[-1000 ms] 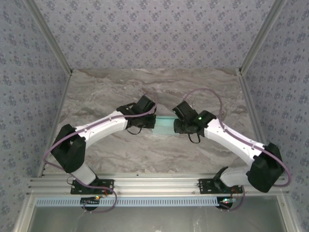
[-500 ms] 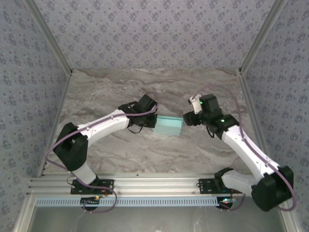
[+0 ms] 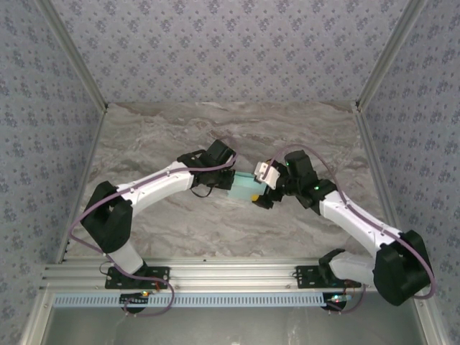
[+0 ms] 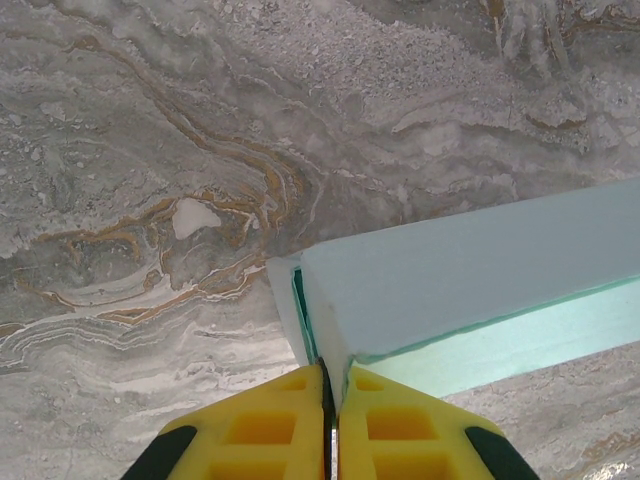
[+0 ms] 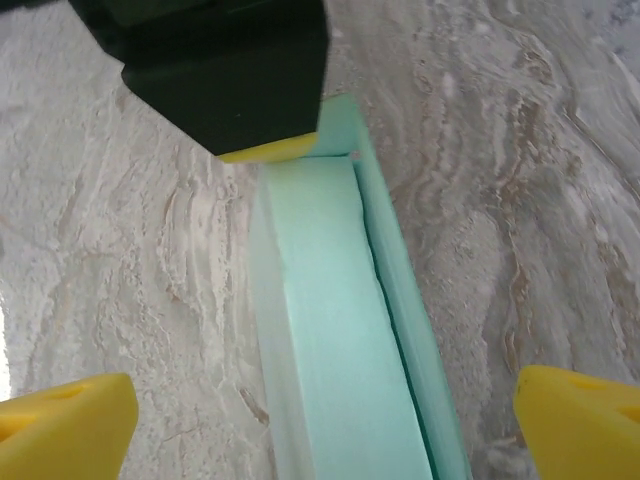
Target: Fold the paper box
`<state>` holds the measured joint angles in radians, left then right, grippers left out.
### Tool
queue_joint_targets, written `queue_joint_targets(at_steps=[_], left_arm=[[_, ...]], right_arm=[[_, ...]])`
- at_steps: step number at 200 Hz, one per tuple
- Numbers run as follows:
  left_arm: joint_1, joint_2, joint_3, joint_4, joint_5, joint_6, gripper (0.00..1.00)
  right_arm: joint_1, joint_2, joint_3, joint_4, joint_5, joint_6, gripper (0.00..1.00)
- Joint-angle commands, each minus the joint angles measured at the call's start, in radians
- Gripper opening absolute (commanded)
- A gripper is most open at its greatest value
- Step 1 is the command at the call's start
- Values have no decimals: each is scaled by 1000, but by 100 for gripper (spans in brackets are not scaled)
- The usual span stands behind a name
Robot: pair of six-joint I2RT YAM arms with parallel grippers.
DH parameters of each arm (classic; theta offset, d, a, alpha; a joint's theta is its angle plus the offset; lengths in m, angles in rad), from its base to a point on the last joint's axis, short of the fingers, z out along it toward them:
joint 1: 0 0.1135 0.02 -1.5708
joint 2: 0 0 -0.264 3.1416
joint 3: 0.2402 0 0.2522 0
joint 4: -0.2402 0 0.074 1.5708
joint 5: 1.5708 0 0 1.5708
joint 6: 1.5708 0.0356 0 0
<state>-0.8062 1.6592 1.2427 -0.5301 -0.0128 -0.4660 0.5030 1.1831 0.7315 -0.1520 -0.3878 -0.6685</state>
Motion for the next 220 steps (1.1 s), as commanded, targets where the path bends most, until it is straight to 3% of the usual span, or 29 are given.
queue_joint_targets(at_steps=[1,60,105,146,194,220], left_arm=[[-5,63,-28,-96,26,24,9],[-1,69,-16,-96,33,38,10],[9,71,-24,-78,69,45,12],[33,-3,-87,10,129,72,35],[88,-160,-219,165,221,54,55],[131,-260,-299,268,280,30,60]], right_arm=[[3,38,2,141,47,-131,97],[56,151,-1,151,84,-249,87],[107,204,-25,191,188,-288,71],[140,252,-51,238,317,-314,54],[142,255,-92,293,331,-286,51],[139,261,-99,299,321,-272,50]])
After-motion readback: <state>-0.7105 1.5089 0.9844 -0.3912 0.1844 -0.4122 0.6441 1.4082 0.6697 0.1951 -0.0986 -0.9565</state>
